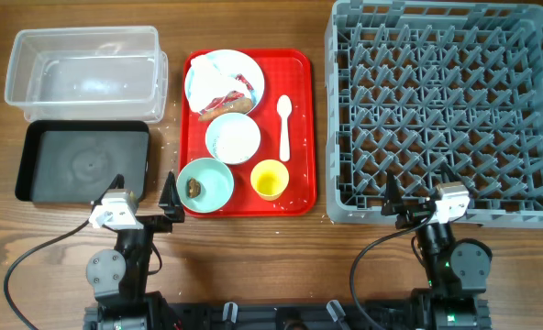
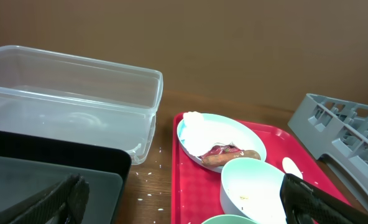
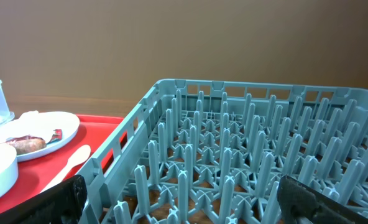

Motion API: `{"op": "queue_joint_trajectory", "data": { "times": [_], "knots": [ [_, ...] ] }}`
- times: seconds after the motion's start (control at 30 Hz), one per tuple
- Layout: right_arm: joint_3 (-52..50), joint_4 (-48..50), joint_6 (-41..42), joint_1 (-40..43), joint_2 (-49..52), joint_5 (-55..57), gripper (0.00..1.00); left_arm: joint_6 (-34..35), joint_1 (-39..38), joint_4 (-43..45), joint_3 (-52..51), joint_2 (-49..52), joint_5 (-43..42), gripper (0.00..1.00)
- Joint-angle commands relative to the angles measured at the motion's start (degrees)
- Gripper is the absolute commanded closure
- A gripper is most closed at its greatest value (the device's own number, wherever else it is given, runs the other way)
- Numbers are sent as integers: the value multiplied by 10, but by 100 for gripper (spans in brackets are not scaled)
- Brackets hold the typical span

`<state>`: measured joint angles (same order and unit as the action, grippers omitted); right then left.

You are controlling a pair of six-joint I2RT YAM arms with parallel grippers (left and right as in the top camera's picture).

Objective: Sort waste into correct bins and load items into the dishwasher rack
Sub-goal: 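Move the left gripper toward the light-blue plate on the red tray, then grasp the tissue and red wrapper with the left gripper, drop into clear bin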

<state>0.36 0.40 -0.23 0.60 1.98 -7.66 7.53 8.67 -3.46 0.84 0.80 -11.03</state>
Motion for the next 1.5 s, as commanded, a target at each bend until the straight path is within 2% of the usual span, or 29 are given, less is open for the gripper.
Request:
{"op": "queue_joint_trajectory", "data": {
  "times": [0.0, 0.23, 0.57, 0.7, 0.8, 1.03, 1.2, 1.27, 1.3, 1.37, 1.4, 1.47],
  "knots": [
    [0, 2, 3, 2, -3, 3, 0, -11, -2, 1, -5, -6, -3, 0],
    [0, 15, 3, 2, -3, 3, 0, -11, -2, 2, -5, -6, -3, 0],
    [6, 114, 4, 2, -3, -60, 0, 6, -2, 66, -1, -6, -49, 0],
    [28, 114, 2, 2, -3, -64, 0, 33, -2, 69, 41, -2, -54, 0],
    [64, 80, 2, 2, 1, -71, 0, 36, -2, 51, 100, 27, -55, 0],
    [266, -56, -29, 2, 161, -70, 0, 32, -2, -96, 345, 267, -55, 0],
    [461, -210, -43, 2, 350, -76, 0, -28, -21, -227, 587, 528, -54, 0],
    [526, -254, -43, 2, 421, -108, 0, -54, -57, -309, 703, 650, -28, 0],
    [563, -276, -43, 2, 469, -137, 0, -87, -93, -370, 790, 743, 11, 0],
    [583, -283, -41, 2, 515, -181, 0, -129, -136, -437, 891, 854, 34, 0],
    [583, -281, -41, 2, 533, -210, 0, -149, -155, -459, 938, 911, 34, 0],
    [583, -284, -20, 2, 567, -234, 0, -150, -183, -448, 986, 995, 34, 0]
  ]
}}
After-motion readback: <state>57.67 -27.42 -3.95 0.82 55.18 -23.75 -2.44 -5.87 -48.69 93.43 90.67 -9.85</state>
